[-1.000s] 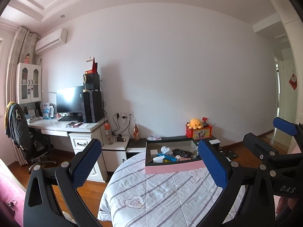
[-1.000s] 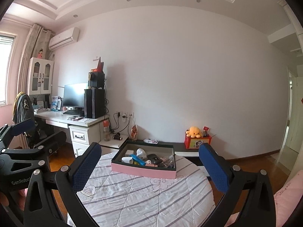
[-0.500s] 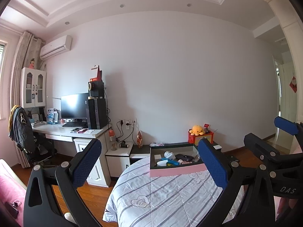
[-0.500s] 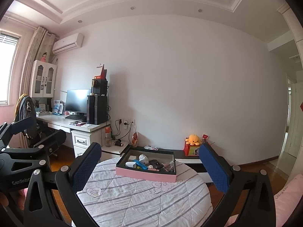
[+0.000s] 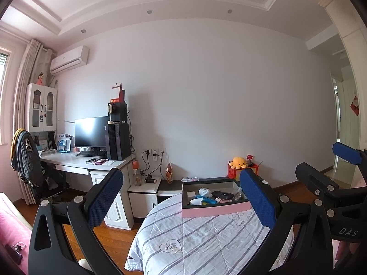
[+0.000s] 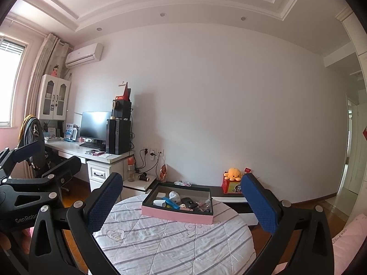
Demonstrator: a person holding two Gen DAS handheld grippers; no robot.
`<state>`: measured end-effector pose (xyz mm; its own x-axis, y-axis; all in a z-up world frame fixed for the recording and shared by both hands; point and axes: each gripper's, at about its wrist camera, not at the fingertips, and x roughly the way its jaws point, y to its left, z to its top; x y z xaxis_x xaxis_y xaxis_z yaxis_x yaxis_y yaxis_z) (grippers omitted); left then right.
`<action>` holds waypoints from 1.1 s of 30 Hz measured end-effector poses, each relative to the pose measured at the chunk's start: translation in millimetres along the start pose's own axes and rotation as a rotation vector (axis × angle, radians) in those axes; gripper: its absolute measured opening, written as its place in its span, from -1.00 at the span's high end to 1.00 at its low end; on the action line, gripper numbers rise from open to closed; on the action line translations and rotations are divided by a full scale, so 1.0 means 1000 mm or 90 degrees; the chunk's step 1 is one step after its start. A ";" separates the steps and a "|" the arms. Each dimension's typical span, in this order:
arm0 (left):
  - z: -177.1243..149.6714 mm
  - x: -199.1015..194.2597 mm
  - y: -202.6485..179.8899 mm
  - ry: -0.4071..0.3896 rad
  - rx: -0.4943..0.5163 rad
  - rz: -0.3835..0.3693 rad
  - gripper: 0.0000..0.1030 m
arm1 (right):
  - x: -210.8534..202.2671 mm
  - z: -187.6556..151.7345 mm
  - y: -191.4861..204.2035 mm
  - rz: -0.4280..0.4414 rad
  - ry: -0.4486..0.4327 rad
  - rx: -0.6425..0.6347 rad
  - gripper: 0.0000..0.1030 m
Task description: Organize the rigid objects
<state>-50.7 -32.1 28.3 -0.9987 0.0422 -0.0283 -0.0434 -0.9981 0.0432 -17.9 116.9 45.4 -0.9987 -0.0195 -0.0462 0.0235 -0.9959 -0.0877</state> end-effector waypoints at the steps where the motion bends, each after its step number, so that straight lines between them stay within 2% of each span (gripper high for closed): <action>1: 0.001 -0.001 0.000 0.000 0.000 0.000 -1.00 | 0.000 0.000 0.000 0.000 -0.001 0.000 -1.00; 33: 0.003 -0.002 -0.002 -0.003 0.002 0.000 -1.00 | -0.003 0.002 -0.001 -0.001 -0.002 -0.002 -1.00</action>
<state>-48.6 -30.3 30.9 -0.9989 0.0420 -0.0228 -0.0431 -0.9980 0.0469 -15.0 118.0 47.7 -0.9989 -0.0176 -0.0427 0.0214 -0.9957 -0.0902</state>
